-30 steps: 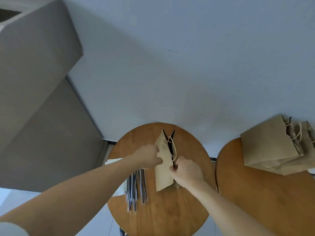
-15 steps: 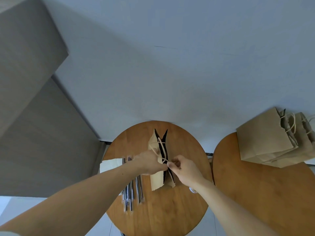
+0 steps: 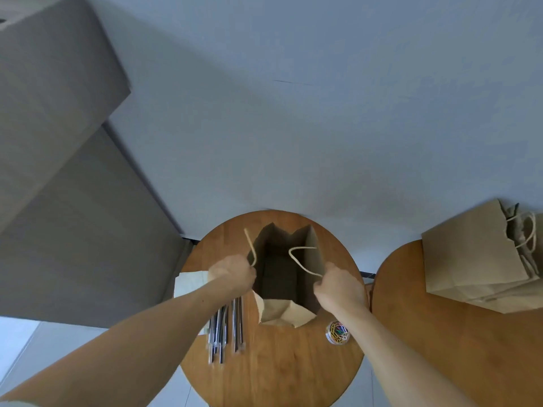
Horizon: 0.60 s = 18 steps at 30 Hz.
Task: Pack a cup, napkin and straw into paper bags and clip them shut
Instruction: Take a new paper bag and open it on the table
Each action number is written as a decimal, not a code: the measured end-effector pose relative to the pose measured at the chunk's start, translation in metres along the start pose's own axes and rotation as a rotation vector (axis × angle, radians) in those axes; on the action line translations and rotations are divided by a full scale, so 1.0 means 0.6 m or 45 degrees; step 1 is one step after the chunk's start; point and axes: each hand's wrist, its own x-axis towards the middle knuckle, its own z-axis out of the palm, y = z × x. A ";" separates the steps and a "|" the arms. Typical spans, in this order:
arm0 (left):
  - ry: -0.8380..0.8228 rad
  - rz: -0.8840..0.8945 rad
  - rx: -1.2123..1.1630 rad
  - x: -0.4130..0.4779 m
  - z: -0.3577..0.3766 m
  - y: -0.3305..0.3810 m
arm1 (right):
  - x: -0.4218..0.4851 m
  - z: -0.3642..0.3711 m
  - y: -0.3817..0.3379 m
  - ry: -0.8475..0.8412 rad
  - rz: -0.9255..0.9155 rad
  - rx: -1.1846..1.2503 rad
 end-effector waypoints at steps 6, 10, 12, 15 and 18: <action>-0.128 -0.014 -0.139 -0.003 0.017 -0.036 | -0.016 0.007 0.038 -0.057 -0.014 0.057; -0.430 0.082 -0.328 0.009 0.035 -0.003 | -0.018 0.007 0.016 -0.173 -0.126 0.192; -0.550 0.130 -0.297 0.016 0.027 0.000 | -0.019 0.000 0.015 -0.232 -0.147 0.226; -0.634 0.242 -0.125 0.015 0.006 -0.009 | -0.019 -0.006 0.018 -0.298 -0.164 0.242; -0.656 0.302 0.018 0.012 -0.019 -0.018 | -0.015 -0.017 0.019 -0.359 -0.209 0.282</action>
